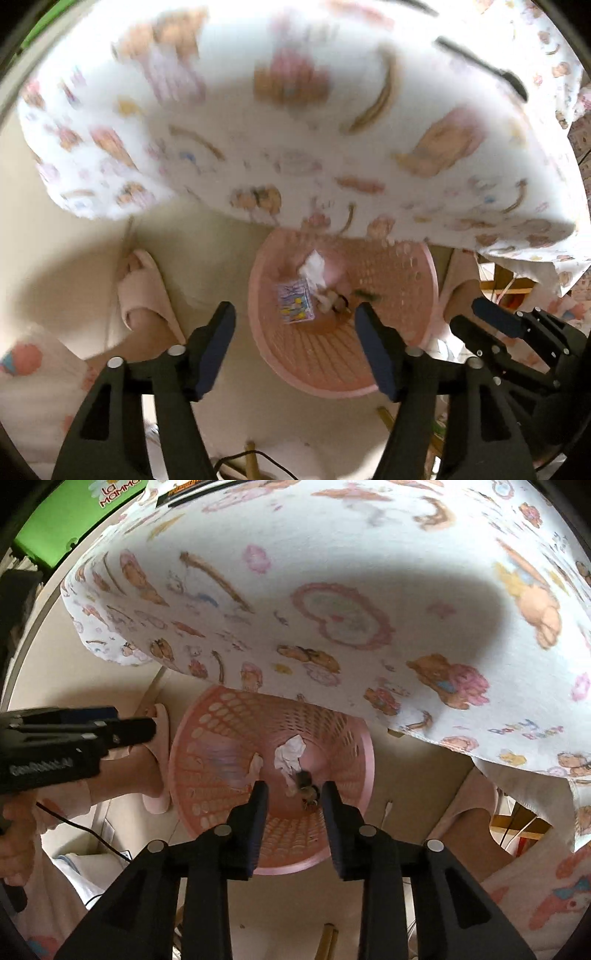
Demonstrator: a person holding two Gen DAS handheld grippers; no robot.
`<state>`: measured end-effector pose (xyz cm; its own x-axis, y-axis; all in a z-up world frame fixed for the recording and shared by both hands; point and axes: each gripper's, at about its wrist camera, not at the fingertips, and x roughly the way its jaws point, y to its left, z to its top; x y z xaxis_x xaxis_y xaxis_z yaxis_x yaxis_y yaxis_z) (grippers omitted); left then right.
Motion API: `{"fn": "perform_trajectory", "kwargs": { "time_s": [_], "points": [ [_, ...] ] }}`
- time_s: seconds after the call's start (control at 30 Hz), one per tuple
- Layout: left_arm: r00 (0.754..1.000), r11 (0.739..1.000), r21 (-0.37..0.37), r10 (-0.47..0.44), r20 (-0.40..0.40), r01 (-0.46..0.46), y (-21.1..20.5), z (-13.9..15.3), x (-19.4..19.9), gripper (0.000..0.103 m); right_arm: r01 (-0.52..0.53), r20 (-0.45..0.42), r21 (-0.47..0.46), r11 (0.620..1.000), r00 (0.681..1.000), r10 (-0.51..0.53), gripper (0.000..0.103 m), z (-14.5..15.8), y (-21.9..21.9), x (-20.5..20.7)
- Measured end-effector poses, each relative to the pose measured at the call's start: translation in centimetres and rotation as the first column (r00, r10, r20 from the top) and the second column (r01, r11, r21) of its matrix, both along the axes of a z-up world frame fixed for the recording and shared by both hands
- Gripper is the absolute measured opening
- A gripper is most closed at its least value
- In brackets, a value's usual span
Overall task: Collect trash
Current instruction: 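Open both tools to drop the tissue pack and cylinder into the wastebasket, then raise both tools back up to the packet and spoon on the chair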
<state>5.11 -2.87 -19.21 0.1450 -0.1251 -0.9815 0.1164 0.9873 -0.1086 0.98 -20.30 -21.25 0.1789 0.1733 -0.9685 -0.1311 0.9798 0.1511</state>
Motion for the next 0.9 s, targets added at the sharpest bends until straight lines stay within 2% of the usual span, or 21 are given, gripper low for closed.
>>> {"fn": "perform_trajectory", "kwargs": {
  "time_s": [0.1,0.23,0.33,0.4,0.5,0.57,0.67,0.8,0.9],
  "points": [
    [0.997,1.000,0.020,-0.019,0.076,0.017,-0.2,2.0,-0.2,0.072,0.004,0.032,0.002,1.000,0.999,-0.004,0.047,1.0,-0.3,-0.2],
    [0.974,0.998,0.064,-0.038,0.224,0.024,-0.2,5.6,-1.0,0.074,-0.007,0.121,-0.012,1.000,0.993,0.008,0.051,3.5,-0.3,-0.7],
    [0.939,0.998,0.060,-0.001,0.343,-0.021,0.5,8.2,-1.5,0.074,0.006,0.217,-0.026,1.000,0.976,0.000,0.059,5.9,-0.6,-1.1],
    [0.914,0.998,0.049,0.017,0.406,-0.040,0.8,9.6,-1.8,0.075,0.026,0.282,-0.028,0.999,0.959,-0.017,0.060,7.6,-0.9,-1.4],
    [0.854,0.995,0.079,0.011,0.520,-0.060,0.9,11.7,-2.5,0.080,0.039,0.348,-0.017,0.999,0.937,-0.030,0.069,9.6,-1.5,-1.6],
    [0.822,0.995,0.082,-0.005,0.570,-0.051,0.6,12.8,-2.9,0.084,0.040,0.377,-0.004,0.999,0.925,-0.035,0.071,10.7,-1.5,-1.8],
    [0.787,0.997,0.057,0.009,0.617,-0.055,0.8,13.8,-3.2,0.093,0.034,0.426,-0.014,0.999,0.904,-0.025,0.072,12.3,-1.5,-2.0],
    [0.769,0.996,0.054,0.022,0.639,-0.074,0.8,14.5,-3.0,0.098,0.038,0.498,-0.032,0.999,0.867,-0.017,0.077,13.7,-1.2,-2.4],
    [0.759,0.995,0.049,0.035,0.651,-0.088,0.9,15.1,-2.8,0.098,0.048,0.526,-0.017,0.999,0.850,-0.032,0.078,14.7,-1.3,-2.4]
  ]
}}
